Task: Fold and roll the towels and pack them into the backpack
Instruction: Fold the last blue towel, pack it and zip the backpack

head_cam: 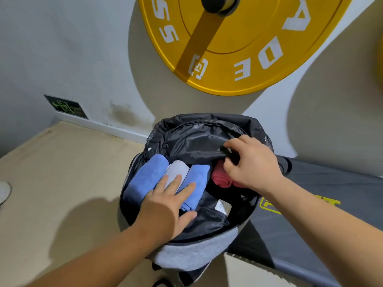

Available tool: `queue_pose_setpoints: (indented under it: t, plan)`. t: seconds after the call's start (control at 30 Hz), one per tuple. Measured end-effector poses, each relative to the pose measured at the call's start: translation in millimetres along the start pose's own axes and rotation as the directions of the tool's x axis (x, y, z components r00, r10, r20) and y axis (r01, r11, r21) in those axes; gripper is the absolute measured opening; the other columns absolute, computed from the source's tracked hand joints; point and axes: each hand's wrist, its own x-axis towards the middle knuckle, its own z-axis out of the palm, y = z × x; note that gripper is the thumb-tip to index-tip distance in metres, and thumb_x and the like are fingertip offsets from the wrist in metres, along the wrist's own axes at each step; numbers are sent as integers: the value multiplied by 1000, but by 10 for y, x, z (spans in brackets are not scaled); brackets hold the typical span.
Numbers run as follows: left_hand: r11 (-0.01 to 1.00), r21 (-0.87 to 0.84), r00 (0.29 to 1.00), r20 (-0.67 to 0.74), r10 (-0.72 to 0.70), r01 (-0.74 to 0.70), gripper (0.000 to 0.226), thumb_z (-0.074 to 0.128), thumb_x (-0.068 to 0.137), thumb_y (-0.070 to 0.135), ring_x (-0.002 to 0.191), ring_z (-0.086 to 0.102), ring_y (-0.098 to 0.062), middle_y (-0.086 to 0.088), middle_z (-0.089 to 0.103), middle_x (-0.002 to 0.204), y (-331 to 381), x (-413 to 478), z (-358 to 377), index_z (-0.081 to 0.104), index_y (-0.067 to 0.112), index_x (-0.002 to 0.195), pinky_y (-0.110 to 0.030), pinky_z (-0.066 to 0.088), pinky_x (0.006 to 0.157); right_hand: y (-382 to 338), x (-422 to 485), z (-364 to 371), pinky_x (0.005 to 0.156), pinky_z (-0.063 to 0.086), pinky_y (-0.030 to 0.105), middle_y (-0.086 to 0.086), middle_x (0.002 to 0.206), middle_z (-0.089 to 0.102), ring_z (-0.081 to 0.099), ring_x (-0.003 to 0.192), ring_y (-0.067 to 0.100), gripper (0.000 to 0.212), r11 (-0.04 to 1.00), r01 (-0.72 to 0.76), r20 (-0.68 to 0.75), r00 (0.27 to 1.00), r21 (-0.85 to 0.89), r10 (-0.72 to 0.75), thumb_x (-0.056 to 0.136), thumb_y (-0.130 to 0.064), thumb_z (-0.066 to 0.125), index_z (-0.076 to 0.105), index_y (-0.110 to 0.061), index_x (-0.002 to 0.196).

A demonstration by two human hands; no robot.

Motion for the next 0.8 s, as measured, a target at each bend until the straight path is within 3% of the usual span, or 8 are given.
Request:
queue_pose_setpoints:
  t: [0.1, 0.27, 0.37, 0.47, 0.6, 0.7, 0.8]
  plan:
    - [999, 27, 998, 44, -33, 32, 67, 46, 75, 77, 124, 61, -29, 7, 62, 138, 46, 95, -2, 54, 43, 132, -39, 61, 77, -59, 37, 167, 66, 50, 38, 2, 91, 60, 61, 85, 30, 37, 980, 124, 0, 992, -155, -126, 74, -50, 78, 72, -24, 99]
    - [1000, 11, 999, -40, -7, 7, 45, 49, 77, 53, 104, 68, -26, 5, 68, 121, 96, 169, 28, 65, 33, 113, -39, 59, 62, -135, 140, 282, 56, 46, 37, 1, 76, 58, 60, 73, 30, 21, 938, 196, -68, 972, -287, -224, 79, -34, 81, 68, -19, 74]
    - [1000, 8, 996, -86, 24, -23, 46, 48, 81, 51, 109, 67, -25, 6, 68, 122, 102, 229, 12, 67, 32, 117, -38, 60, 69, -207, 283, 150, 62, 49, 38, -1, 82, 61, 62, 84, 27, 15, 995, 64, -183, 980, -74, -77, 88, -34, 71, 66, -21, 81]
    - [997, -60, 998, -35, 55, -57, 46, 51, 89, 46, 124, 55, -26, 5, 61, 132, 105, 490, -44, 58, 29, 131, -39, 55, 83, -295, 434, -1, 60, 40, 33, -5, 87, 61, 59, 88, 20, 16, 994, -50, -246, 967, 96, 72, 94, -37, 63, 65, -23, 87]
    - [991, -127, 997, -62, 43, -51, 31, 53, 94, 37, 119, 51, -31, -3, 57, 114, 117, 1061, -73, 58, 17, 118, -44, 51, 86, -366, 419, -34, 58, 36, 30, -6, 86, 62, 58, 85, 18, 16, 990, -66, -268, 958, 127, 99, 94, -40, 63, 63, -26, 86]
    - [990, -141, 1000, 0, -8, 8, 30, 52, 99, 39, 110, 51, -34, -6, 55, 115, 151, 1266, -79, 54, 15, 117, -46, 46, 86, -336, 345, -3, 58, 40, 32, -7, 84, 59, 56, 82, 17, 18, 989, -93, -221, 968, 113, 116, 94, -41, 62, 61, -26, 84]
    - [978, -184, 992, -101, 79, -97, 33, 57, 95, 31, 130, 45, -31, -1, 53, 132, 193, 978, -66, 54, 15, 124, -43, 39, 108, -283, 307, -12, 58, 41, 32, -6, 82, 59, 54, 78, 17, 21, 987, -118, -191, 972, 109, 138, 94, -42, 62, 60, -24, 83]
